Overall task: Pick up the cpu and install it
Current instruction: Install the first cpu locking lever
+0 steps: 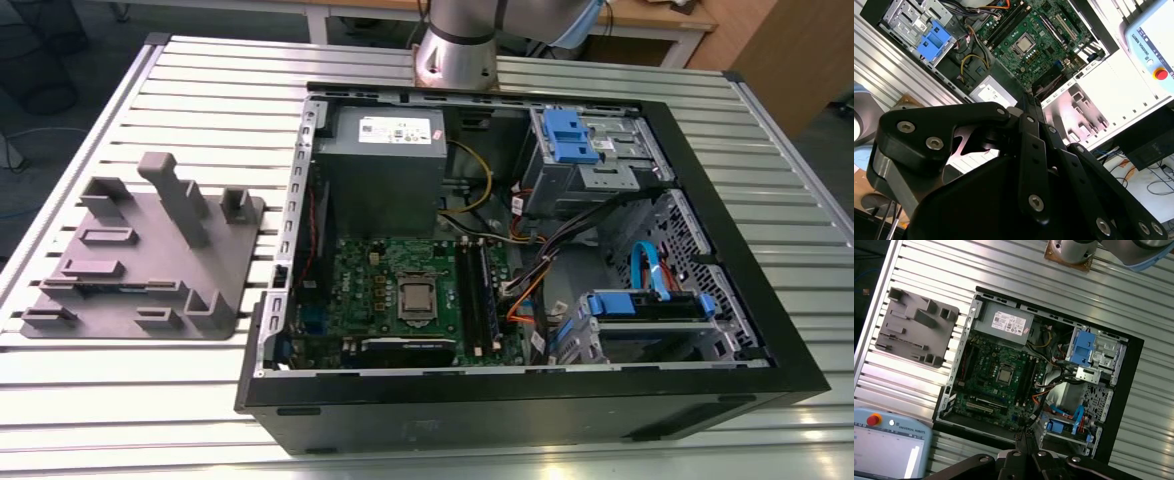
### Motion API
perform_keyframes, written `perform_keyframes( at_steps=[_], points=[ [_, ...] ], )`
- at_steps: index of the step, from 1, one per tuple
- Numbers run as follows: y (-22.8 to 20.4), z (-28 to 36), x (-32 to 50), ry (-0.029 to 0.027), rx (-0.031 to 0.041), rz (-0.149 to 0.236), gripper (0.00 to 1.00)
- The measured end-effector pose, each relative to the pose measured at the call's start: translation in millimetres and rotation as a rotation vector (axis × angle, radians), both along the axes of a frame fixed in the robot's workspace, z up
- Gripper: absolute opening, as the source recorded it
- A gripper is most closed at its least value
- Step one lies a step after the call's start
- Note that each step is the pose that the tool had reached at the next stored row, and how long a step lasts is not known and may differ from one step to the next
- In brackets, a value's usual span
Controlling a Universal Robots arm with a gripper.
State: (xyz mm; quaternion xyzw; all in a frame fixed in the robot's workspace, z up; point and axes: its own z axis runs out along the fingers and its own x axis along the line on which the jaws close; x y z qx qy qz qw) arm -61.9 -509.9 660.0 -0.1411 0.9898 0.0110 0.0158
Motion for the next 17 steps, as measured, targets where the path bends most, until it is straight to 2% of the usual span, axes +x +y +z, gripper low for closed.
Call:
perform_keyframes(
  at_steps=[11,17],
  points=[
    [0.0,-0.3,0.0,-0.0002,0.0001,0.000,0.11],
    [0.0,-3.1,0.0,-0.0016,0.0000,0.000,0.11]
  ],
)
